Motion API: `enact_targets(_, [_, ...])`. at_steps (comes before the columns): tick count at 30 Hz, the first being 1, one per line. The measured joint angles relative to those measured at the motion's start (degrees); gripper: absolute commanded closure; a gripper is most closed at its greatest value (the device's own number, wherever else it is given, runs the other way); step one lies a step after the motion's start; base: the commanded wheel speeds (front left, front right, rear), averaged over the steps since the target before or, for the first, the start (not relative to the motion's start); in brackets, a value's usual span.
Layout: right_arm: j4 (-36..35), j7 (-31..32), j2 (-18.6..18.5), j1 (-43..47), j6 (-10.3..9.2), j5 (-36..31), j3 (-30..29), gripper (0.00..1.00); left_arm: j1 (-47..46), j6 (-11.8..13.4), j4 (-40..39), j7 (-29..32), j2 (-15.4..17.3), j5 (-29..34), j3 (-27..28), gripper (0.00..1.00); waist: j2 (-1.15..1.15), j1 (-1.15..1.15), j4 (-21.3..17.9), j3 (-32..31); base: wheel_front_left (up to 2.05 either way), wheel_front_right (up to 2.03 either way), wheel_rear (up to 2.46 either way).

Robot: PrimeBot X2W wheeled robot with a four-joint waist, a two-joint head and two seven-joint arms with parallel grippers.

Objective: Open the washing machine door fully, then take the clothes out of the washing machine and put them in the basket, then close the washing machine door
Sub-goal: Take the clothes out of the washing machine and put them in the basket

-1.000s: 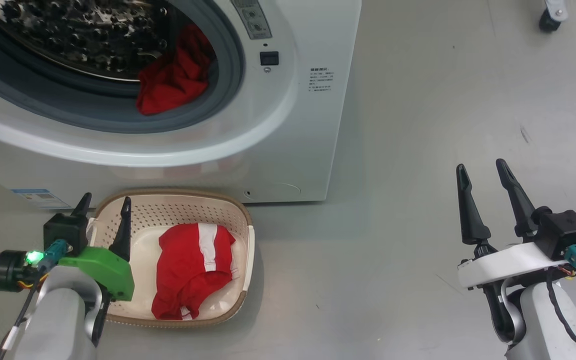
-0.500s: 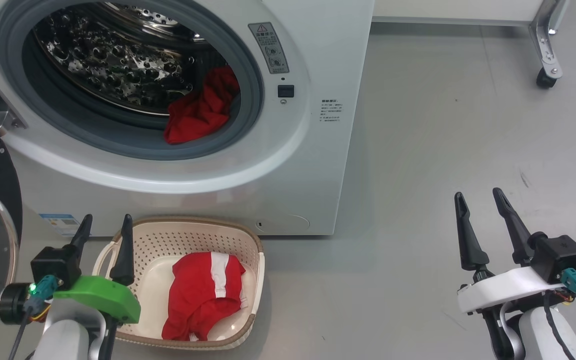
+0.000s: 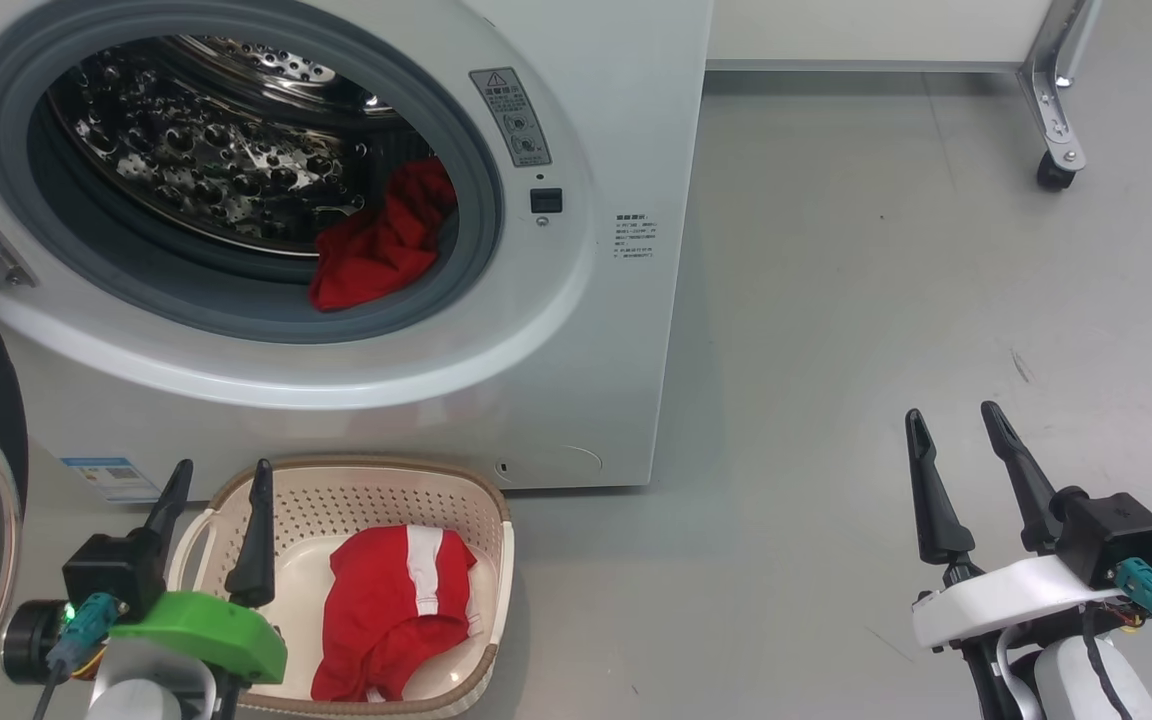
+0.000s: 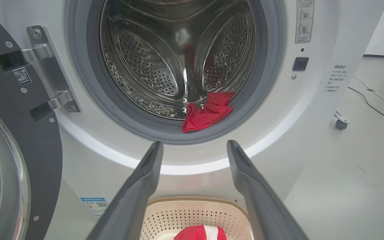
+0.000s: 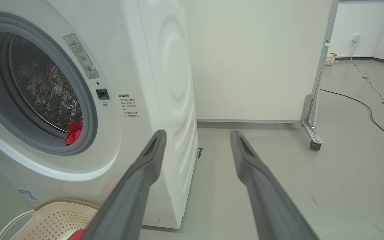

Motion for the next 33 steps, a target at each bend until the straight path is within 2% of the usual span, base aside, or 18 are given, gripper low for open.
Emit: enact_targets(33, [-0.99, 0.0, 0.13, 0.01, 0.43, 0.08, -0.1, 0.0, 3.25, -0.05, -5.41, 0.0, 0.1, 0.64, -0.67, 0.0, 0.0, 0.0, -0.74, 0.71, 0.0, 0.0, 0.0])
